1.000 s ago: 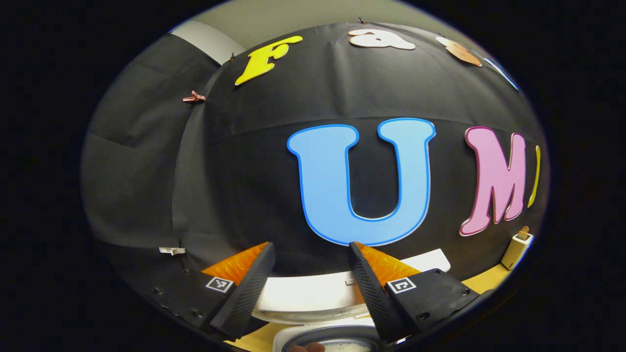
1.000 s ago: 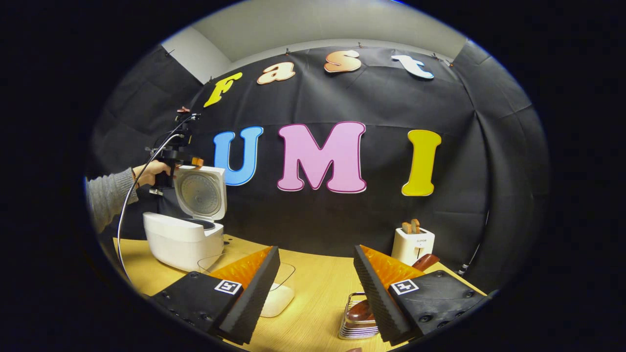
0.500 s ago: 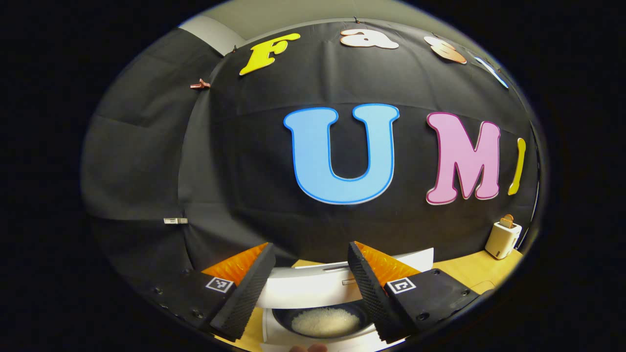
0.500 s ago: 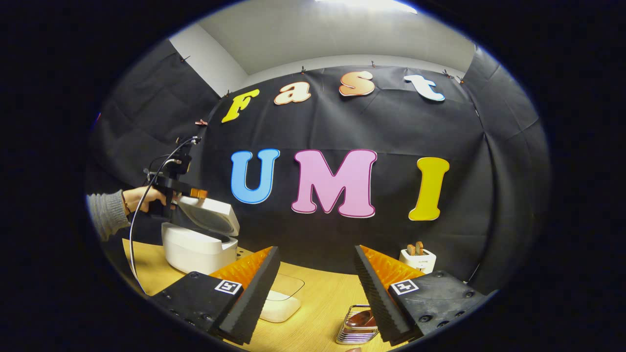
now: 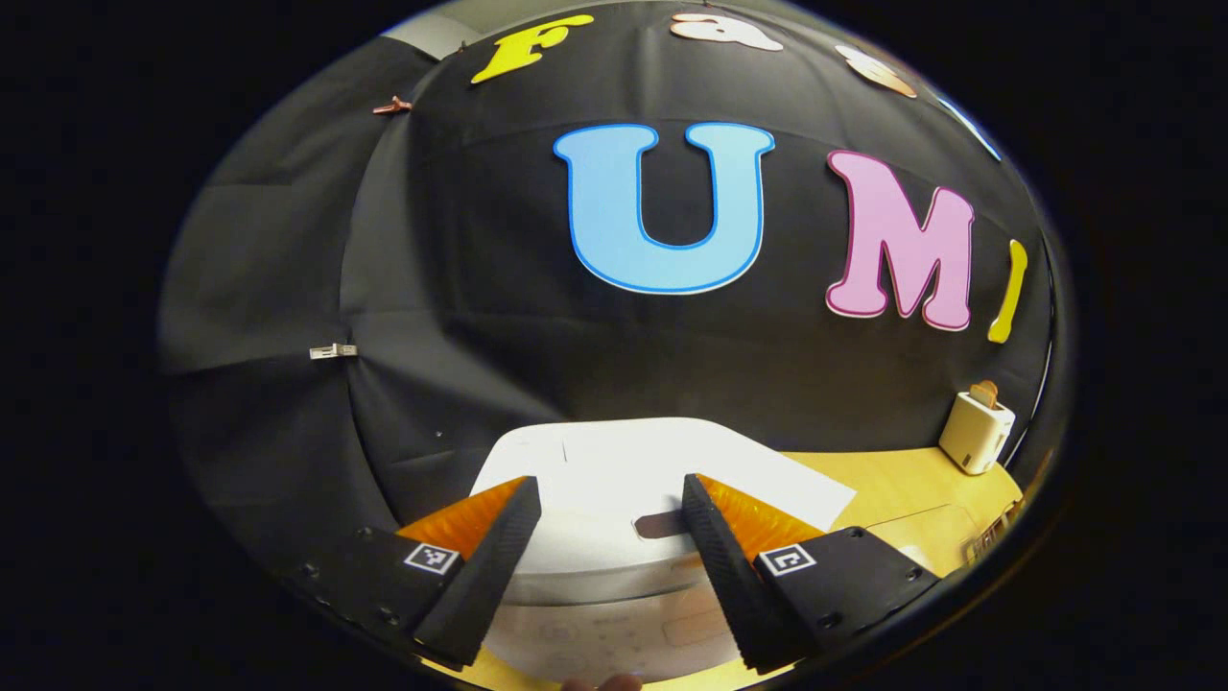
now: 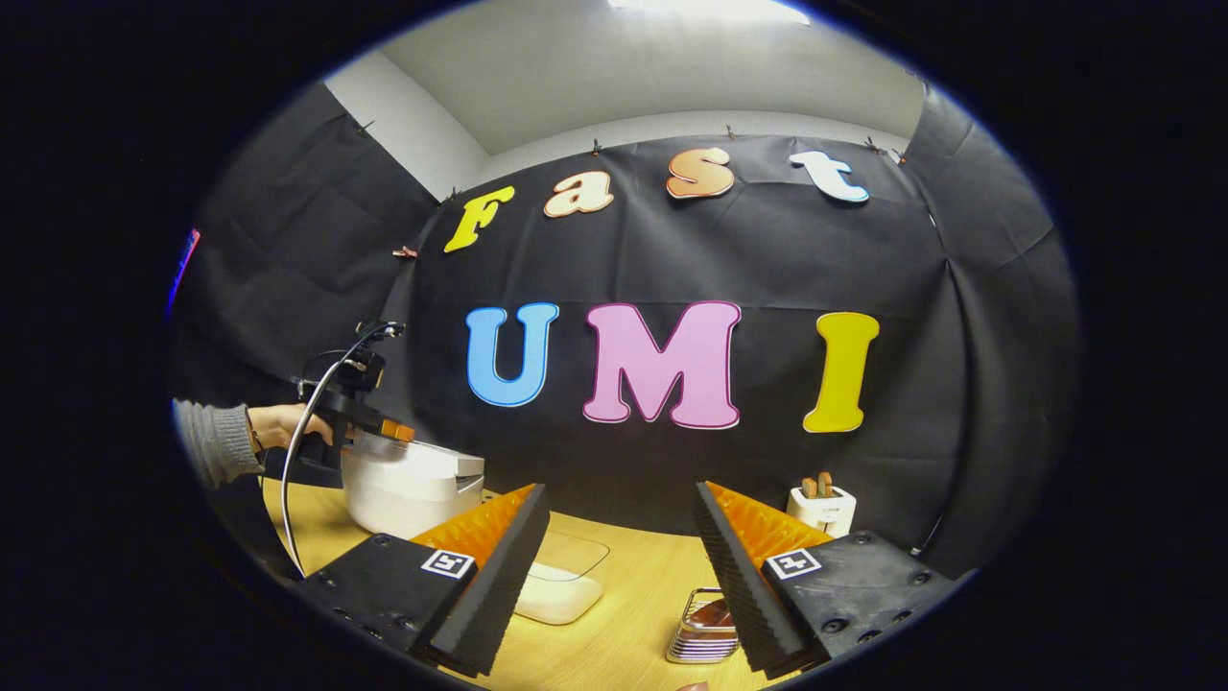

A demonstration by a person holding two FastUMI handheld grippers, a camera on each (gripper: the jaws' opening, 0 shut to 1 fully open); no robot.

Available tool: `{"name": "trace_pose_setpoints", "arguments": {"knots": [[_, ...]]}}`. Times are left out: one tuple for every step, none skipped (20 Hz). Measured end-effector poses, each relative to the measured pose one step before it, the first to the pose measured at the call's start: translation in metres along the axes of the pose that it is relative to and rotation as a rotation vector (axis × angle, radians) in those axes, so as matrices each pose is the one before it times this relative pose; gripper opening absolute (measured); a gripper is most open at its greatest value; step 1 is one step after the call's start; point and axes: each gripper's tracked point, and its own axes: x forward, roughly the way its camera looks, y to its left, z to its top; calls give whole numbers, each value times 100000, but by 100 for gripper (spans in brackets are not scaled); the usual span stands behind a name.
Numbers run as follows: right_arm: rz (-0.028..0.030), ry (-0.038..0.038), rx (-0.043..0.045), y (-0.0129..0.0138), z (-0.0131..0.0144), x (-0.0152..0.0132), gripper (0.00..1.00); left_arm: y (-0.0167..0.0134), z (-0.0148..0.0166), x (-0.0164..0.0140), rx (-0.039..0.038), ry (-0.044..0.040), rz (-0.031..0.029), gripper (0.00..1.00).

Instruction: Close the left gripper, press the button to open the rice cooker; take a wooden spoon from the chopstick holder with the right hand, scoop a spoonful of rice and pour it into the rice cooker, then put the wooden spoon back into the chopstick holder.

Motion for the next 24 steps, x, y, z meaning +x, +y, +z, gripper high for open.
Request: {"name": "trace_pose_setpoints", "arguments": {"knots": [[-328,444,-44,-141,-162,-195,94,56,-121,150,-257,147,211,98],[-276,527,139,-36,-88,-205,94,36,-98,84,-918,477,296,98],[-233,570,271,-106,-189,-136,94,-130,-146,8,-224,446,-3,98],[3,731,260,-30,-182,-122,94,-70,-256,61,190,974,-186,98],[-145,656,429,-156,-165,-76,94,-9,-465,23,10,1084,-309,98],[74,696,600,9,-141,-133,94,-6,-509,87,-52,1199,-309,99],[228,363,775,26,-121,-104,94,-29,-544,-74,181,1052,-99,99],[228,293,890,14,56,-7,94,-35,-205,27,696,-24,-54,99],[459,295,713,204,-20,-45,94,-39,-275,-23,473,-18,51,99],[319,63,403,186,113,-37,94,-31,-166,33,398,283,-96,100],[360,86,-263,153,-43,7,94,-5,-217,54,486,168,-591,99],[27,258,-614,92,-28,-73,94,-64,-45,-47,-232,250,-1236,99],[262,67,-581,163,-20,96,94,-173,-328,196,1544,943,-681,99],[363,-133,-261,227,110,-15,94,-34,152,-94,1202,-800,-639,100],[377,-76,-100,257,46,-25,94,260,-132,-225,-190,136,-256,100],[279,-84,-180,150,-4,-45,94,62,285,-67,-760,-1128,-70,100],[-18,196,-520,118,-59,-66,94,-24,99,-46,-55,-746,85,100],[-244,299,-789,-107,-3,-42,94,-72,290,-47,-202,-1407,272,100],[-371,607,-967,-121,-102,-9,94,63,500,-108,-366,-2279,458,99],[-356,624,-851,-67,-143,-10,94,52,769,-108,-339,-3120,555,99],[-389,403,-608,-91,-57,-19,94,12,864,-131,-386,-3996,525,99],[-429,263,-492,-134,-22,-14,94,107,1066,-67,-1218,-3826,291,99],[-579,-200,-323,-95,90,15,94,27,547,92,-1178,-1060,-550,99],[-571,-324,-148,-109,165,-21,94,-40,-136,164,-1036,2624,-717,98]]}}
